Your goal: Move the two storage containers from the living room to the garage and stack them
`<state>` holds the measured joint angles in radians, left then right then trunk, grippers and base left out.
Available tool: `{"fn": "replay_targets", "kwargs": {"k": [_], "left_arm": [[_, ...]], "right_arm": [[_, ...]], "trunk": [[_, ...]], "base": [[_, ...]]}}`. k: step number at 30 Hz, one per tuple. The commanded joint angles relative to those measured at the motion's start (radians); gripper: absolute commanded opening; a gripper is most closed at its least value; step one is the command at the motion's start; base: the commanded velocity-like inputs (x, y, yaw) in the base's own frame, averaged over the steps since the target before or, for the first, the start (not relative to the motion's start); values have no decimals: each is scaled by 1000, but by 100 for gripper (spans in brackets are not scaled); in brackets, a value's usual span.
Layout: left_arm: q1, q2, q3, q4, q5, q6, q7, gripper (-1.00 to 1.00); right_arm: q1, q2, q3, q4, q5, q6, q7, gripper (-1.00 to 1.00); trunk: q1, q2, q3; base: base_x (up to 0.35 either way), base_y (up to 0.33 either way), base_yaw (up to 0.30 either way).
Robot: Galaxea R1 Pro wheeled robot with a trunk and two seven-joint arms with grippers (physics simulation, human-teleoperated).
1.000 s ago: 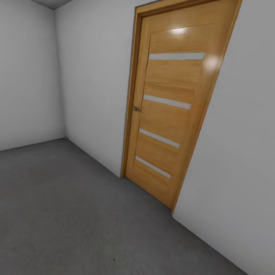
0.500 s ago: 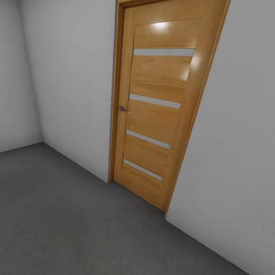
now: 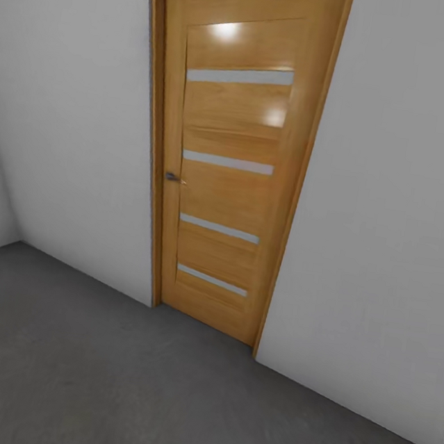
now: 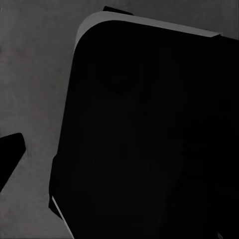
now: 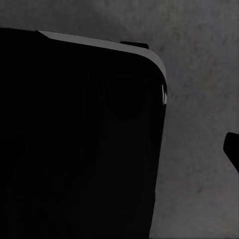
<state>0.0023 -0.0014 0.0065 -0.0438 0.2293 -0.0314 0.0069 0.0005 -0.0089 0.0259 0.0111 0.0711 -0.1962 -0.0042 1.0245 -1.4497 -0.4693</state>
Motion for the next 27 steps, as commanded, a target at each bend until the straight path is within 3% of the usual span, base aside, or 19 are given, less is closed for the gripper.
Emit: {"fn": "replay_targets", "kwargs": {"k": [1, 11, 27], "left_arm": [[0, 0, 0, -1, 5, -2, 1, 100], [1, 0, 0, -1, 4, -2, 1, 100], [0, 0, 1, -1, 4, -2, 1, 100]], "right_arm": [[-1, 0, 2, 1, 7, -4, 0, 100], [-1, 0, 2, 1, 7, -5, 0, 100], [-1, -2, 2, 1, 9, -2, 0, 100]], "trunk": [[1, 0, -1], [1, 0, -1], [1, 0, -1]], "base": [[283, 252, -285], [271, 260, -250], [260, 264, -19]]}}
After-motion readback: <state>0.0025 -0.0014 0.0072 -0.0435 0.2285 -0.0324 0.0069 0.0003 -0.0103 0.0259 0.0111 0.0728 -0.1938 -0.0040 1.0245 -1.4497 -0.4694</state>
